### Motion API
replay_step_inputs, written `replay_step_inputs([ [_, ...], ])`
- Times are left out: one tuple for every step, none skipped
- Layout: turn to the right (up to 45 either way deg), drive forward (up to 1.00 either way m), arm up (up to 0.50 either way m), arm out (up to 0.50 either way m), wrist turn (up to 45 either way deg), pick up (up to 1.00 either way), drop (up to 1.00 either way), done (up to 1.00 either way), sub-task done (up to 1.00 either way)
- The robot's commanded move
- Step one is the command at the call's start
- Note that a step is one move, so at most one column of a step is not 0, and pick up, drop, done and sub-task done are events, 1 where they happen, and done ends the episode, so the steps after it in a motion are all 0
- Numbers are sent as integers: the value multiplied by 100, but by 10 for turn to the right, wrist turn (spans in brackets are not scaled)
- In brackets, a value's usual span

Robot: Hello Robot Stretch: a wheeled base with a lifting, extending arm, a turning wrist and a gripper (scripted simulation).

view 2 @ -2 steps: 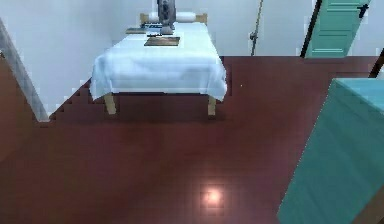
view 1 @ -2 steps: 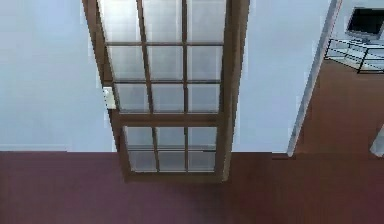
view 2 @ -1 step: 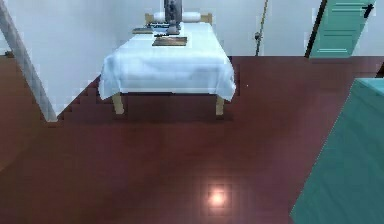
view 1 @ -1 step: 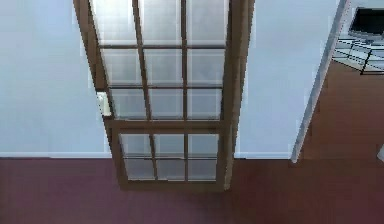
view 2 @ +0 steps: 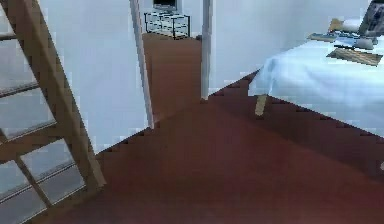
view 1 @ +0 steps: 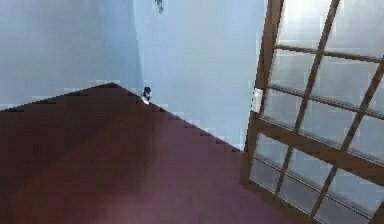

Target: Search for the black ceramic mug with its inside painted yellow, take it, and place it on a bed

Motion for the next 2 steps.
replay_step_inputs([
  [-420, 0, 0, 0, 0, 0, 0, 0, 0],
  [0, 70, 0, 0, 0, 0, 0, 0, 0],
])
